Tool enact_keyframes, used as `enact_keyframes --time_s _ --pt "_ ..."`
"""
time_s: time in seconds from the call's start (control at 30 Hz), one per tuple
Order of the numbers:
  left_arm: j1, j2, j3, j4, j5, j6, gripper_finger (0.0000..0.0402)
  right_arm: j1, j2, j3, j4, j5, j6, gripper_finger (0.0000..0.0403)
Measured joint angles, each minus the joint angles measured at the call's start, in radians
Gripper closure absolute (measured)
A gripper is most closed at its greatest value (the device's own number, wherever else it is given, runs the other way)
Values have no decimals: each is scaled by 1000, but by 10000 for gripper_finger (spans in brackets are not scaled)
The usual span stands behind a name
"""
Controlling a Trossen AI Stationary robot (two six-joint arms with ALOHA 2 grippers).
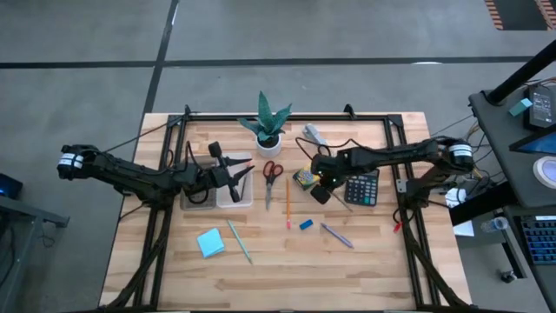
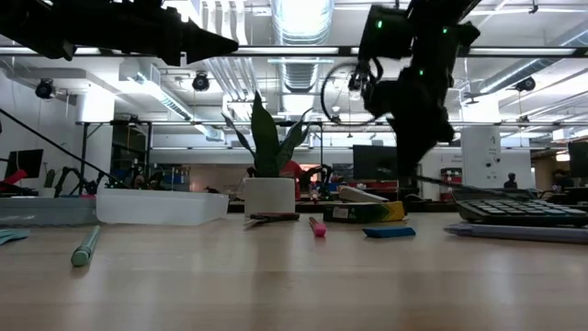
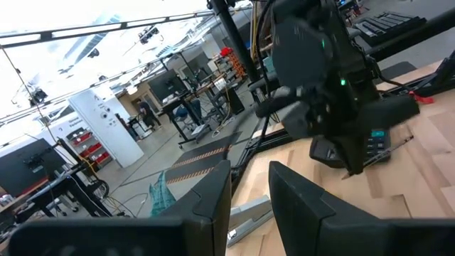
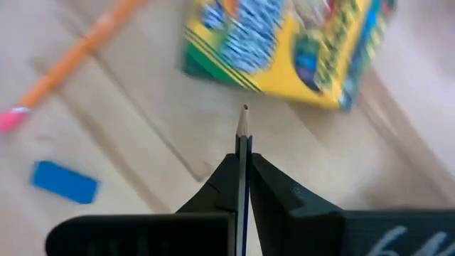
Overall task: Pack school essentials
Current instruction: Put the black pencil into the white and black box
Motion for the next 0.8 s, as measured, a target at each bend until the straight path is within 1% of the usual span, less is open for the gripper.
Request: enact_keyframes --time_s 0.1,0.23,0.33,0.47,0.57,0.67,0.73,0.8 --pt "0 0 0 0 2 -9 322 17 -60 -31 138 -5 -66 390" --pt "0 0 0 17 28 -52 322 43 -131 -111 403 -7 -143 390" --pt "2 0 2 29 120 -96 322 60 -164 -193 640 -8 -212 390" --pt "2 7 19 48 275 -171 322 63 -168 -301 1043 -13 -281 390" --pt "2 32 27 47 337 -262 322 63 -142 -350 1292 -60 -335 390" --pt "2 80 29 47 343 -405 322 65 -105 -364 1450 -136 -357 390" --pt "2 131 28 50 343 -507 322 64 -78 -361 1511 -181 -368 390" --pt "2 193 27 70 343 -598 322 64 -52 -345 1533 -216 -370 390"
